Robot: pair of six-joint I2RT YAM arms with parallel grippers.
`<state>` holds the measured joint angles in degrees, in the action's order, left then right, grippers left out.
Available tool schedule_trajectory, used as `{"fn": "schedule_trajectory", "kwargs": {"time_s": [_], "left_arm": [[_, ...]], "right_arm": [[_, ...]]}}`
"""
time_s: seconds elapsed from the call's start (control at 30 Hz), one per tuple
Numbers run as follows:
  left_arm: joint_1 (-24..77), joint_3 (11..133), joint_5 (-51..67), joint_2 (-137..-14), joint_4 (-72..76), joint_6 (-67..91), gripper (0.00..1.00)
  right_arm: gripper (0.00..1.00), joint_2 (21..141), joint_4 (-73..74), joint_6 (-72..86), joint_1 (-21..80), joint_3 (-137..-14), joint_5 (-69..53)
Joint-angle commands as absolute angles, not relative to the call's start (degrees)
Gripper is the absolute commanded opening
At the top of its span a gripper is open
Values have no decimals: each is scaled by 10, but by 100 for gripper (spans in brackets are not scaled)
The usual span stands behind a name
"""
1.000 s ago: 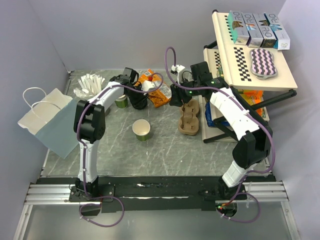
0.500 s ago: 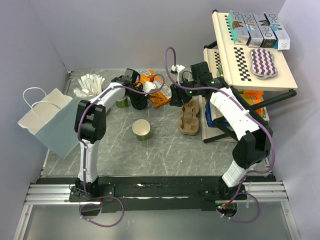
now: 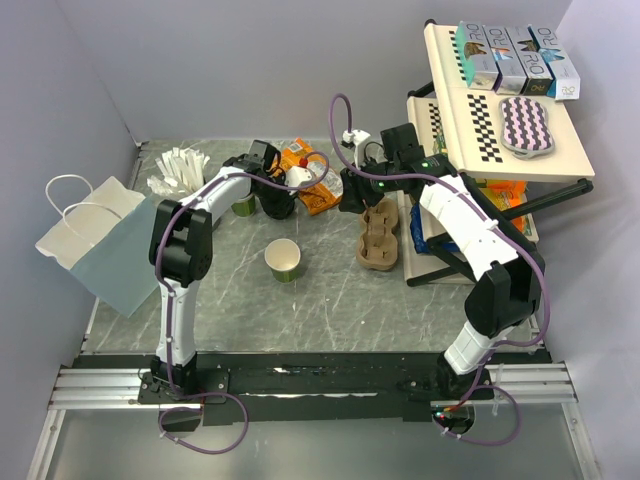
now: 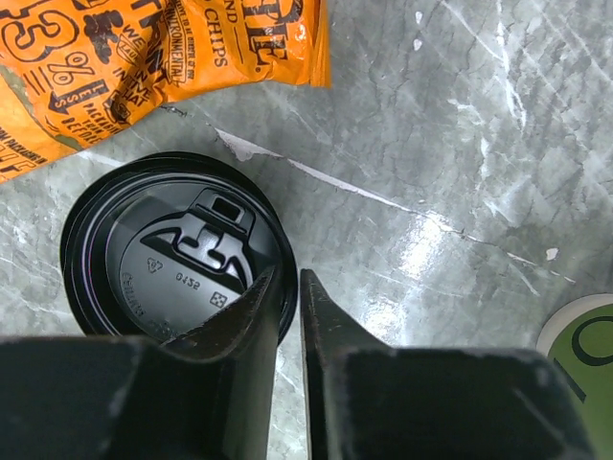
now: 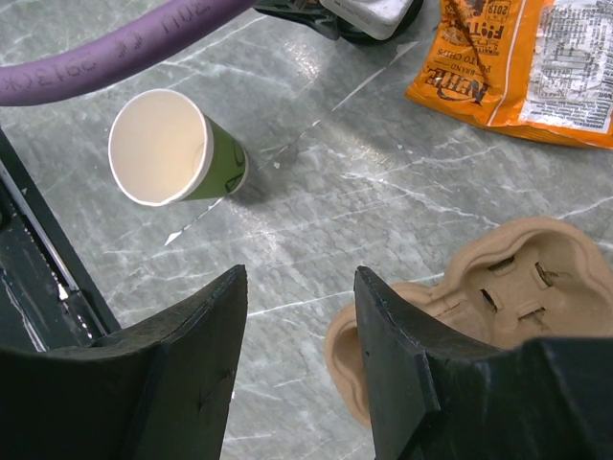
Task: Pack the takeout coffee
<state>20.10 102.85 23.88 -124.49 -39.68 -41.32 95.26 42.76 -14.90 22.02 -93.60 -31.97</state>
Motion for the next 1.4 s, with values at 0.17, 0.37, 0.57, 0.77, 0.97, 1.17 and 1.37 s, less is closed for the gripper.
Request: {"fn": "schedule_trajectory", "kwargs": {"time_s": [0.17,0.37,0.57,0.77,0.97,1.17,1.37], "left_arm": [[206,1037,229,-1247,-384,-421,10],[206,1027,229,-1212,-373,-422,1],[206,1027,236,-1168,-378,-411,1],[205,1042,261,-1116,-401,-372,1],[187,1045,332,-1051,-418,-287,1],[128,1031,573,-986,-432,-176,1],[105,871,741,-907,-385,-112,1]], "right_arm": [[56,959,429,-152,214,-960,-320],[56,963,434,-153,214,-972,-320],[56,966,441,-161,212,-987,-321],[56,976,460,-179,206,-1010,-329],[56,990,467,-195,204,-1034,-365],[64,947,397,-229,204,-969,-456],[68,923,346,-206,209,-940,-533]]}}
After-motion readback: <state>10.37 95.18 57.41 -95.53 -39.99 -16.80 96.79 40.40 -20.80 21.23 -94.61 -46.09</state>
